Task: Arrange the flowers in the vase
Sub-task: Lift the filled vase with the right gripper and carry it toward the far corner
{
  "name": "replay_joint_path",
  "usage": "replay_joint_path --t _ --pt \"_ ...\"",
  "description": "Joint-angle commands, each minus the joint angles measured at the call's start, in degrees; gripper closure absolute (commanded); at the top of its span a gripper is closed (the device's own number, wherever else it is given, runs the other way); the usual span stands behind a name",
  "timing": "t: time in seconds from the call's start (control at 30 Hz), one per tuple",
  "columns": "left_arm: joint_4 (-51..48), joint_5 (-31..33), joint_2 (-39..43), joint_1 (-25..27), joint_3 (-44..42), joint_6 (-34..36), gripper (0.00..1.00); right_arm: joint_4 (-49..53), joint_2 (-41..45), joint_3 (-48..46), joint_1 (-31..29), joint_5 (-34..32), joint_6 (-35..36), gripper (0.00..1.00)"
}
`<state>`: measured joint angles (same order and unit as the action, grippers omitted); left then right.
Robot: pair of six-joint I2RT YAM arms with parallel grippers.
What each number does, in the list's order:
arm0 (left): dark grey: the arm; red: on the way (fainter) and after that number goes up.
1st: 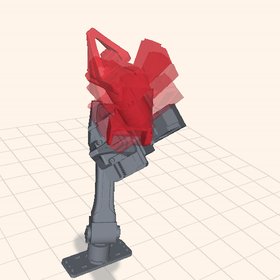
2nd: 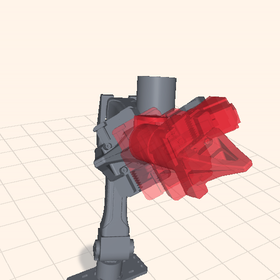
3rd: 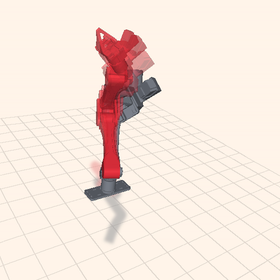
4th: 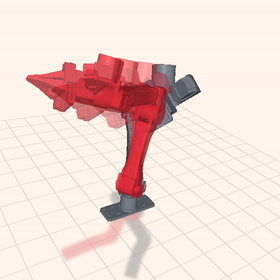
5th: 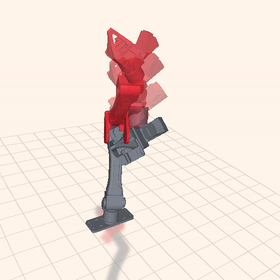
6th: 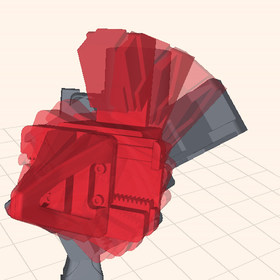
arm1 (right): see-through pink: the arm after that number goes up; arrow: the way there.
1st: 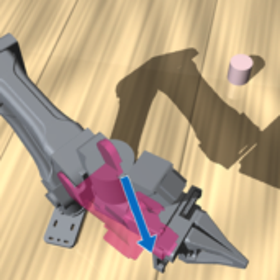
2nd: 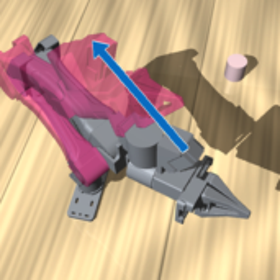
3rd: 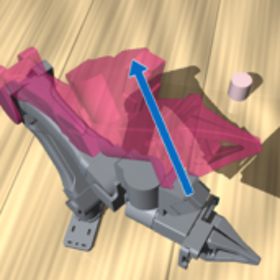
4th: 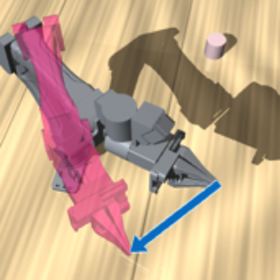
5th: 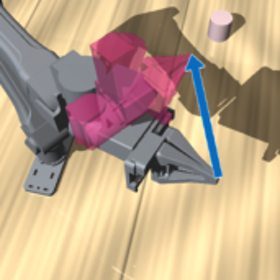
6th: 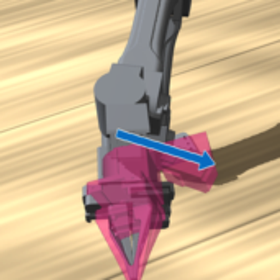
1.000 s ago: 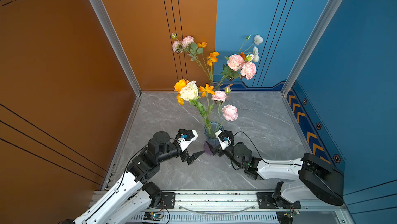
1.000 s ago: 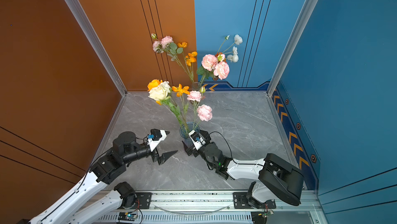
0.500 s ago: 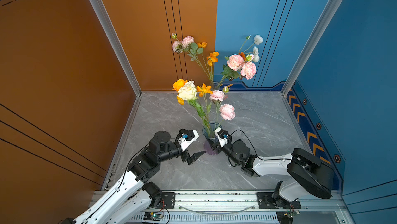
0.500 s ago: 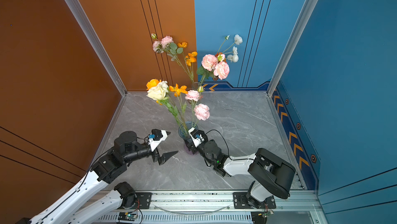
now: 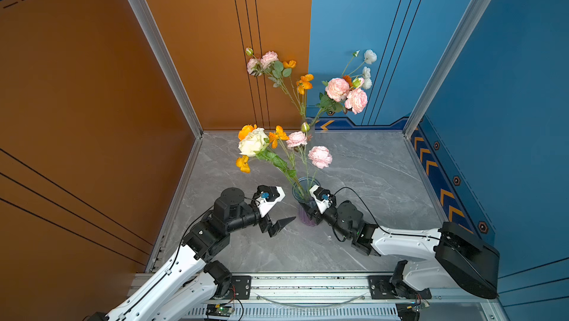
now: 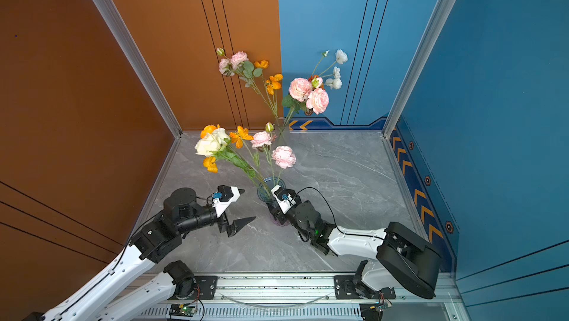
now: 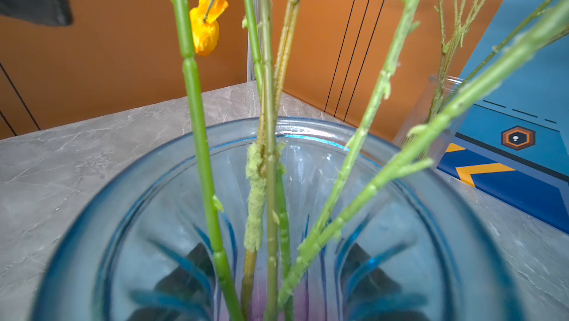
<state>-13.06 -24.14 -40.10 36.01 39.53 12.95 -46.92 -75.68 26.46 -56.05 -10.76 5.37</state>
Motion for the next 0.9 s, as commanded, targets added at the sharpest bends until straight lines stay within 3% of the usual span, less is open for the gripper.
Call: replay_joint_path --t 0.0,0.17,0.47,0.6,0.77,0.87 --pt "0.93 -1.41 -0.07 -0.25 0.58 -0.64 0.02 -4.86 8.71 1.96 -0.77 -1.67 2.37 0.55" --pt "0.90 -1.20 -0.60 -0.29 0.57 -0.62 0.02 0.98 18.60 1.60 -0.81 -2.78 3.85 0.59" --pt "0.86 -1.27 -1.34 -0.58 0.76 -0.51 0.02 15.34 35.97 5.49 2.03 -12.02 9.16 0.63" --pt "0.85 -1.48 -1.48 -0.65 0.74 -0.63 0.02 16.06 42.17 6.69 4.03 -15.87 13.43 0.67" --pt "0.94 -1.71 -1.76 -0.61 0.84 -0.73 0.02 17.32 44.54 9.96 8.99 -23.77 14.89 0.68" --pt "0.93 -2.05 -2.04 -0.60 0.92 -0.82 0.02 16.67 43.90 10.25 13.66 -25.09 14.68 0.69"
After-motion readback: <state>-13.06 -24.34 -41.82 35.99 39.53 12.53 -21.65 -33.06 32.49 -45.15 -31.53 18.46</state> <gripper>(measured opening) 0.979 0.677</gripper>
